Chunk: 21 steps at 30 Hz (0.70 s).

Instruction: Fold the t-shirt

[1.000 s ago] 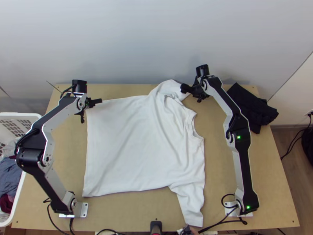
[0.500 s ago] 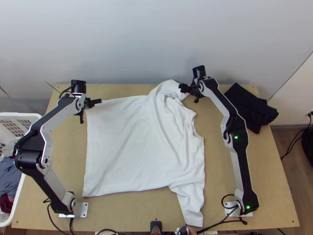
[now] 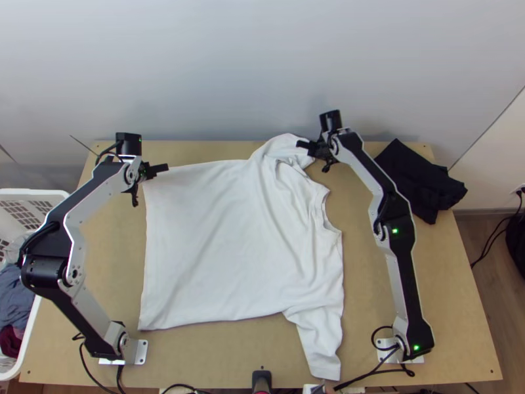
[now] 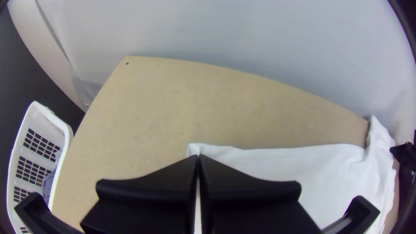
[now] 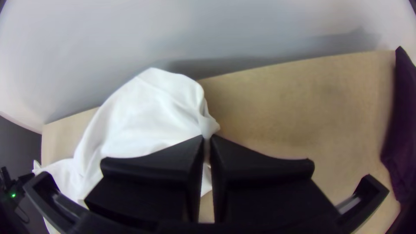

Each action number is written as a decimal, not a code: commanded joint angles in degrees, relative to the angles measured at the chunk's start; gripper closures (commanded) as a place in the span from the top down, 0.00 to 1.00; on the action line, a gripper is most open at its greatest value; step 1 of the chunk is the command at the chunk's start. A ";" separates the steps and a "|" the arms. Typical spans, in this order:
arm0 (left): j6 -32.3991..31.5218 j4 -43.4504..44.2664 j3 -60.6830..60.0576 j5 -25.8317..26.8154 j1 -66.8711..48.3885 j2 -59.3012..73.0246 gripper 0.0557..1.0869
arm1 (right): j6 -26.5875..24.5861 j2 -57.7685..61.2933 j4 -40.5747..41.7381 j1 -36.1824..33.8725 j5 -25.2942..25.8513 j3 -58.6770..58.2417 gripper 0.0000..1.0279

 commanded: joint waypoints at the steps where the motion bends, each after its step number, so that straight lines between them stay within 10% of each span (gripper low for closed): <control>1: -0.72 0.16 1.78 0.26 -0.22 -1.45 0.04 | 0.22 -4.51 0.36 -1.20 0.31 0.07 0.03; 21: -2.48 1.04 14.61 0.17 1.54 2.24 0.04 | -4.26 -14.80 5.81 -2.96 8.92 0.25 0.03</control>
